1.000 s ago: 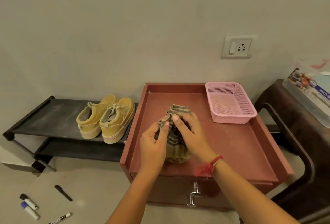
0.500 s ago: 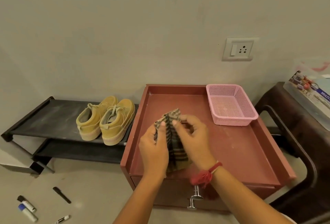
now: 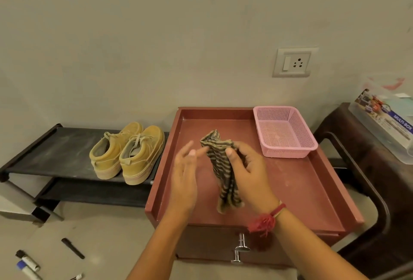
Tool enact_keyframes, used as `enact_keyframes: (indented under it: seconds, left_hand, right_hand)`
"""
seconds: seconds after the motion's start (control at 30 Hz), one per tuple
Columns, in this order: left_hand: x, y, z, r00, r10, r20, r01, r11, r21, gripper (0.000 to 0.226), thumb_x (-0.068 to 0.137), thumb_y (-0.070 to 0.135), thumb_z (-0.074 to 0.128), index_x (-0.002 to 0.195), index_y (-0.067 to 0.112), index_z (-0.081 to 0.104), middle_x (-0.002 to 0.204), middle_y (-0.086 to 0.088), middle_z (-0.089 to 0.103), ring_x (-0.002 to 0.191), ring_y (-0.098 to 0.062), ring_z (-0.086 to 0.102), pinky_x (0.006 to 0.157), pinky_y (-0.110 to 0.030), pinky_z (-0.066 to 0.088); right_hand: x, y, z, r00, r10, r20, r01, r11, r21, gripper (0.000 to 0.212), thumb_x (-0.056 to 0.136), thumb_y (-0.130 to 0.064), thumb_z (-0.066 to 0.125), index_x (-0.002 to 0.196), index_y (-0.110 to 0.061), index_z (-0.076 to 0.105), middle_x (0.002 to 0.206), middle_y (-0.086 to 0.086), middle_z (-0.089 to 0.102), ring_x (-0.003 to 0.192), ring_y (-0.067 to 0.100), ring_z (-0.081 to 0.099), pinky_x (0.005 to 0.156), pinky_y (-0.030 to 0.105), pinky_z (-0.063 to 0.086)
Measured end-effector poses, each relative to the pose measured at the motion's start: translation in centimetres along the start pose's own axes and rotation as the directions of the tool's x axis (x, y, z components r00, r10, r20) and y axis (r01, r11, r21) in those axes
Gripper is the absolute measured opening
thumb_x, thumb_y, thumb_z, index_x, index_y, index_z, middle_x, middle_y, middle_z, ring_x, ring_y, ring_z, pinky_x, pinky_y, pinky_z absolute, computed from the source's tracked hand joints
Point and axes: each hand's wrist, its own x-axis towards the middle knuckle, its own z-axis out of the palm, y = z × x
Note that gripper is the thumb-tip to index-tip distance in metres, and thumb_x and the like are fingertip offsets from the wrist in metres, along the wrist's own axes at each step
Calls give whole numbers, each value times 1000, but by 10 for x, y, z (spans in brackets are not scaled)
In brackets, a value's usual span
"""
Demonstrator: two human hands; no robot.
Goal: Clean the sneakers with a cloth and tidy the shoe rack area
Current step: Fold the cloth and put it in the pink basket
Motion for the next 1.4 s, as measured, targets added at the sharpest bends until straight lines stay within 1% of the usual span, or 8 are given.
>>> enact_keyframes:
  seconds: [0.17,0.33,0.47,0.6,0.73,1.13,1.3,1.4]
  left_hand:
    - [20,-22,-13,988,-130,80,129,992,12,95,63,60,74,143,27,36,141,9,47,130,-7,44,106,-33,40]
    - [22,-27,-9,995,63,83,-55,994,-90,39,71,35,74,100,10,63,98,0,72,95,-14,67,81,-26,52]
    - [19,-17,-2,996,92,12,-88,981,-174,42,72,22,80,94,0,52,83,0,67,80,-10,65,70,-21,53]
    - [11,-3,-1,979,146,146,-119,977,-178,50,74,30,70,115,25,44,96,-10,70,87,-17,69,70,-25,56]
    - [9,7,-11,887,337,314,-405,896,183,37,81,32,69,115,40,54,110,18,64,100,-7,64,78,-23,55]
    - [38,40,15,947,273,171,-276,961,-6,31,71,36,81,72,18,56,61,-6,60,59,-15,58,54,-30,48]
    - [80,38,58,939,191,285,-169,980,-100,24,78,30,73,89,28,52,81,-1,67,74,-19,66,65,-37,53]
    - [92,23,86,964,126,234,-104,989,-103,36,87,12,67,98,35,42,93,-14,71,83,-34,70,72,-47,58]
  right_hand:
    - [7,-4,-16,995,41,86,-46,998,53,17,98,-15,40,101,-10,56,93,2,65,89,14,62,77,27,52]
    - [12,-4,-27,997,37,65,-39,999,24,17,97,-16,44,104,-11,59,95,0,65,91,9,61,78,18,48]
    - [13,6,-28,996,59,-66,-59,998,1,18,93,-18,52,108,-28,51,98,3,64,89,13,63,73,26,53]
    - [15,7,-30,994,6,-108,-11,999,-43,15,93,-10,51,94,-23,44,88,13,56,79,19,57,69,26,48]
    - [18,4,-36,998,18,-64,-19,1000,-1,13,93,-8,49,90,-20,51,87,7,56,81,14,56,75,31,48]
    - [22,-31,-69,986,83,-142,-51,974,221,21,89,-6,56,106,-13,66,106,1,66,98,11,62,83,24,51]
    - [29,-15,-113,980,-190,64,201,918,-342,57,85,2,52,137,-21,41,126,-8,48,120,-1,43,104,14,33]
    - [36,3,-130,936,-341,-91,252,826,-505,42,85,7,53,109,-26,53,107,-15,51,108,-5,47,94,7,34]
